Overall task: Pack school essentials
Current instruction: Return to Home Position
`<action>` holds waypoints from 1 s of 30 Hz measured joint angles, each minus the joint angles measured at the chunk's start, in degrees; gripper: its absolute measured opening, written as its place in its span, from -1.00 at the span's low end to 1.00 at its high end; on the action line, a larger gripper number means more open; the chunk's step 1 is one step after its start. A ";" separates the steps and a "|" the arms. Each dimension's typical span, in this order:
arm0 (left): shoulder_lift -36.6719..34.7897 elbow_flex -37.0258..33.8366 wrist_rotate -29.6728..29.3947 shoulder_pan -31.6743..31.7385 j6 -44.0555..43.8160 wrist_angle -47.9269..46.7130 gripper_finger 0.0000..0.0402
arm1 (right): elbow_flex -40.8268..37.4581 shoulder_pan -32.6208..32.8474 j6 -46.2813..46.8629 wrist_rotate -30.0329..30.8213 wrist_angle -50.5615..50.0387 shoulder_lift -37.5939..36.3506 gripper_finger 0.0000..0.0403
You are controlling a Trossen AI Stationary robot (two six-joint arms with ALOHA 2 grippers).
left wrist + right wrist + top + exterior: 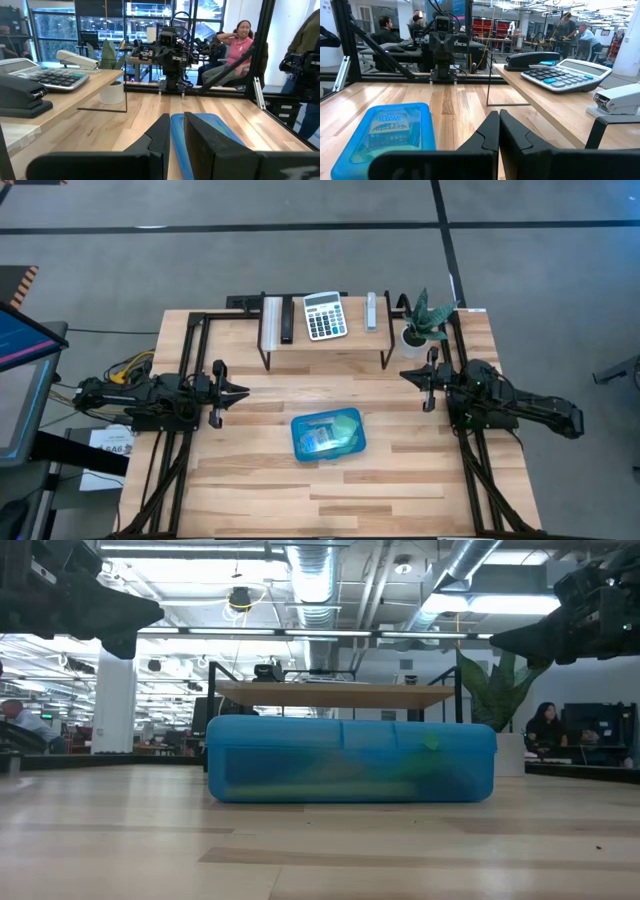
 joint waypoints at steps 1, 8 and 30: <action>0.00 0.00 0.00 0.00 -0.01 0.00 -0.79 | 0.00 -0.01 0.00 0.00 0.00 0.00 -0.88; 0.00 -0.01 0.00 0.00 -0.04 0.00 -0.79 | 0.02 -0.01 -0.09 0.00 0.00 0.00 -0.89; 0.00 0.00 -0.33 -0.02 -1.54 0.11 -0.79 | 0.04 -0.01 -0.02 0.00 -0.02 0.00 -0.89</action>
